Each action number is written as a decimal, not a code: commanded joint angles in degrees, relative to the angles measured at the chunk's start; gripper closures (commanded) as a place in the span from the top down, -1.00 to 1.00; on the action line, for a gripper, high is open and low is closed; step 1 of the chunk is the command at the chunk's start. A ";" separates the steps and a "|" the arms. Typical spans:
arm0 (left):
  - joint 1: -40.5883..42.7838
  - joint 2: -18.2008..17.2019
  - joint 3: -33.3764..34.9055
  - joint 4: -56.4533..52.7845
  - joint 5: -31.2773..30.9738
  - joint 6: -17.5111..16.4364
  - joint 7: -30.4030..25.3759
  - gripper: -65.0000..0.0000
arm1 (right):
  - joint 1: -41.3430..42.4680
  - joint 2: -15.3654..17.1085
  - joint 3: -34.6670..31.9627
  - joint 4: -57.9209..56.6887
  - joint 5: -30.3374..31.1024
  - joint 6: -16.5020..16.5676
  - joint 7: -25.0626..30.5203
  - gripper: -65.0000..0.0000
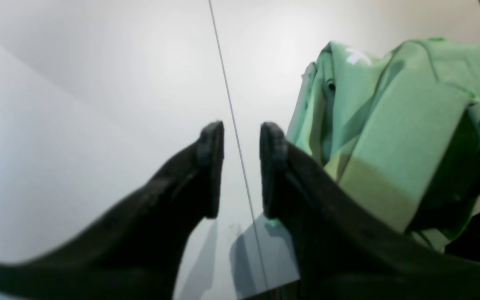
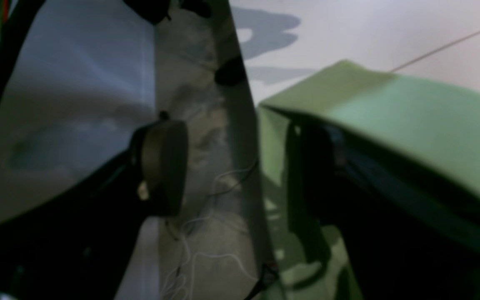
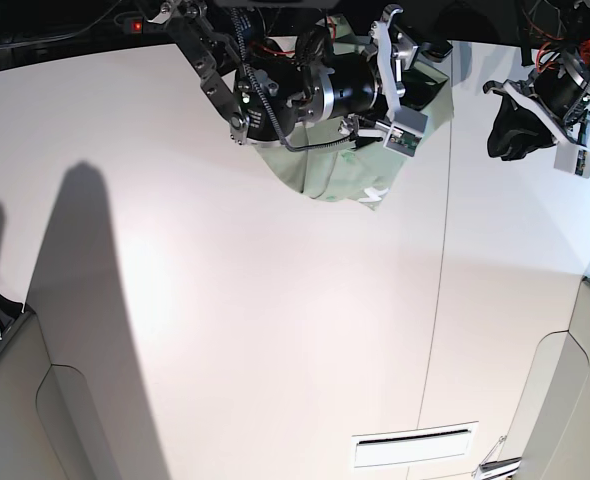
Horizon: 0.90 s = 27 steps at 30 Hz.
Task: Fold the T-shirt properly
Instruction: 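Carry the bundle with the right gripper toward the left gripper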
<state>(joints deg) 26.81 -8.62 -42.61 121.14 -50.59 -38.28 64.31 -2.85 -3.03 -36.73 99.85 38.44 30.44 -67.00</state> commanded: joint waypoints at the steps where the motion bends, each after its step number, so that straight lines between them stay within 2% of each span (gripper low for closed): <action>1: 0.07 -0.79 -0.22 1.11 -0.83 -0.55 -0.81 -0.44 | 0.59 -0.74 -0.15 1.46 2.99 0.22 -0.24 0.26; 5: 0.07 -0.79 -0.22 1.11 -0.83 -0.55 -0.81 -0.44 | 0.59 -0.61 -0.13 2.97 5.22 0.33 -3.39 0.26; 10: 0.07 -0.83 -0.22 1.11 -0.83 -0.55 -0.81 -0.44 | 0.59 1.46 -0.13 7.43 5.51 0.55 -3.58 0.26; 14: 0.04 -0.94 -0.22 1.11 -0.83 -0.55 -0.81 -0.44 | 0.74 2.54 0.96 13.86 4.74 2.47 -3.06 0.25; 16: 0.02 -0.94 -0.22 1.11 -0.83 -0.55 -0.87 -0.44 | 1.84 2.54 2.08 16.65 3.32 2.58 -0.66 0.25; 18: 0.02 -0.94 -0.22 1.11 -0.85 -0.55 -0.85 -0.44 | 3.78 2.54 3.48 17.94 0.37 2.51 4.09 0.25; 22: 0.02 -0.94 -0.22 1.11 -0.85 -0.52 -0.87 -0.44 | 8.48 2.54 6.43 17.75 -10.51 2.27 13.33 0.24; 23: 0.04 -0.94 -0.22 1.11 -0.87 -0.52 -0.87 -0.44 | 9.70 2.54 7.08 17.42 -13.05 1.77 14.16 0.16; 24: 0.04 -0.94 -0.22 1.11 -0.92 -0.52 -0.90 -0.44 | 10.95 2.54 7.69 16.81 -14.97 1.16 14.53 -0.01; 27: 0.00 -0.96 -0.22 1.11 -2.19 -0.55 -0.90 -0.44 | 14.51 2.51 9.01 12.74 -16.61 -1.07 14.86 -0.79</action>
<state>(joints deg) 26.81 -8.91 -42.59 121.14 -51.64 -38.30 64.31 10.70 -0.01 -27.83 111.83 21.19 29.32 -53.93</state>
